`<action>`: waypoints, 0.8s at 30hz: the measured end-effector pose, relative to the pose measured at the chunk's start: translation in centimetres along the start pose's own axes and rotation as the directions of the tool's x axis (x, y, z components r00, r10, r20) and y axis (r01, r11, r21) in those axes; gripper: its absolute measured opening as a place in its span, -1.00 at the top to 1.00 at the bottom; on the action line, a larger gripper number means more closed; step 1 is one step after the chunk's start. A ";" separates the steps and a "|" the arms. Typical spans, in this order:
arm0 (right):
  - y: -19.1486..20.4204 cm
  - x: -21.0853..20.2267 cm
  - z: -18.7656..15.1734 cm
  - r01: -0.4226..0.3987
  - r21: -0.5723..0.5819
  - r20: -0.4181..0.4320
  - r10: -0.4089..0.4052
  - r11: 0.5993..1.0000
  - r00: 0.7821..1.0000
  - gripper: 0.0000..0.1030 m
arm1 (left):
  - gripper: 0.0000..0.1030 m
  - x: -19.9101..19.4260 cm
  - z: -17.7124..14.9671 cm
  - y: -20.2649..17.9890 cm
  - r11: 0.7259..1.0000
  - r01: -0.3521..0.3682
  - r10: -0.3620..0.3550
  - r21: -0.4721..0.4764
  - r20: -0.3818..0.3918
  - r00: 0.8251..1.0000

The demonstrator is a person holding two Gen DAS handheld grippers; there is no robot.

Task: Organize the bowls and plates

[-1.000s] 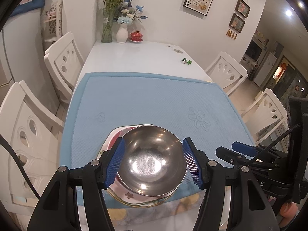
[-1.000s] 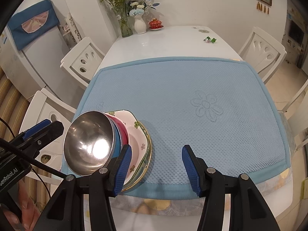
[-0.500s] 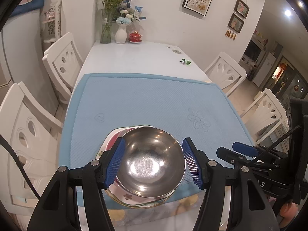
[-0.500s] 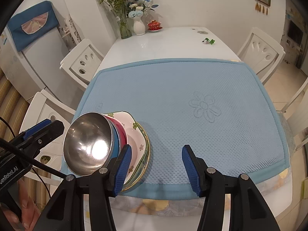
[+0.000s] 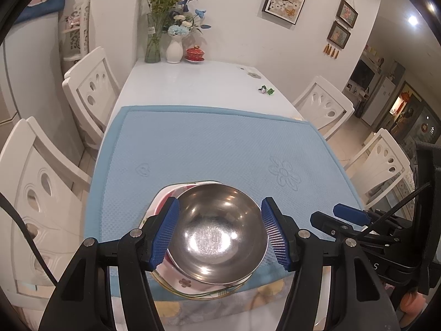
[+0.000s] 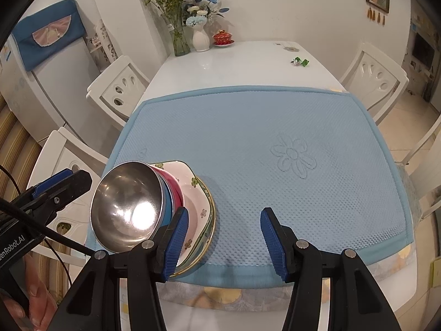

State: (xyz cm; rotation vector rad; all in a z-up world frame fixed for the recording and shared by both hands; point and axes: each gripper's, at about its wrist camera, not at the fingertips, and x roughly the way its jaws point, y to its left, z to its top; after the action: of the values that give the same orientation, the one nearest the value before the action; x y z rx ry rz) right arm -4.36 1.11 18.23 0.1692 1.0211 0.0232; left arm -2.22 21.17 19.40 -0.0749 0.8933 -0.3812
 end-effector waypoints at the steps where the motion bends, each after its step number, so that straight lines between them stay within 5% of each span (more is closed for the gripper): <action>1: 0.0 0.0 0.0 0.000 0.000 0.000 0.000 1.000 1.000 -0.02 | -0.17 0.0 0.0 0.0 1.000 -0.001 0.001 -0.001 -0.001 1.000; 24: -2.0 0.7 0.6 0.055 0.037 -0.028 -0.054 0.998 0.998 -0.02 | -0.22 1.5 0.2 0.5 0.999 -0.028 0.027 -0.022 -0.046 0.999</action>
State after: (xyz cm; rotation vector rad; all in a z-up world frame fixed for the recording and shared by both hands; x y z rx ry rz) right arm -3.64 -0.84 17.65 0.1761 1.0535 -0.0433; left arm -1.12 21.12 18.28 -0.0748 0.9430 -0.3479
